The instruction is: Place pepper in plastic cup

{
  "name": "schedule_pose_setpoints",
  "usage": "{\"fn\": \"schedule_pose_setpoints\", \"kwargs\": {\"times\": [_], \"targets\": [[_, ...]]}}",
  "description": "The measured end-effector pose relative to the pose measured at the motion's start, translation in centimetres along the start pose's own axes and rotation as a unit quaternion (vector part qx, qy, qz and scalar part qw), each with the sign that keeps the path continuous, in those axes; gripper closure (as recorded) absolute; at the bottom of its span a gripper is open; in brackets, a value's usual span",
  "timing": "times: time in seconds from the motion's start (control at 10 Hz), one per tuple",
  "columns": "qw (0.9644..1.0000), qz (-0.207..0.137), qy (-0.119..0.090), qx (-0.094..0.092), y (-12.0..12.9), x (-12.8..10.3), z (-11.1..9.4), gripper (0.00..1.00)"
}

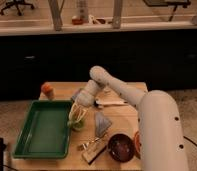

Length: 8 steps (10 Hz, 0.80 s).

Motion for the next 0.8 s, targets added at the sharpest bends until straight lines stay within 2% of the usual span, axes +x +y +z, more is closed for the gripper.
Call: {"fn": "schedule_pose_setpoints", "kwargs": {"times": [0.6,0.8], "targets": [[0.9994,0.005,-0.025,0.022,-0.09,0.49,-0.60,0.31],[0.9992,0.004,-0.028,0.027,-0.26,0.55,-0.73,0.24]]}}
